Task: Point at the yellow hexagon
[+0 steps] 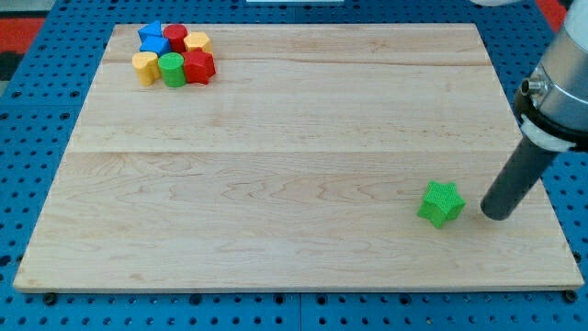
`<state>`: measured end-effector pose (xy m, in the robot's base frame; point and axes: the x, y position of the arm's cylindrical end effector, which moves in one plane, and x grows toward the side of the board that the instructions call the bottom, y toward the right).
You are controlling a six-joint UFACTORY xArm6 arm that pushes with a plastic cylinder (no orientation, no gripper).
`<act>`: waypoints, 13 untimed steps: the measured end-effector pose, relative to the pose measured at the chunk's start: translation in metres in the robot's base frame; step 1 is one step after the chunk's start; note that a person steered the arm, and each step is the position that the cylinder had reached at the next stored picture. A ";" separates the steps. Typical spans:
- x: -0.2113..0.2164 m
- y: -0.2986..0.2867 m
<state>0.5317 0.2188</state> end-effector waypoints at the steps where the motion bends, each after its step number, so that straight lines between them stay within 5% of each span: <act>1: -0.010 -0.021; 3: -0.014 -0.055; 5: -0.022 -0.021; 8: -0.105 -0.122; 11: -0.142 -0.140; 13: -0.219 -0.204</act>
<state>0.3131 0.0148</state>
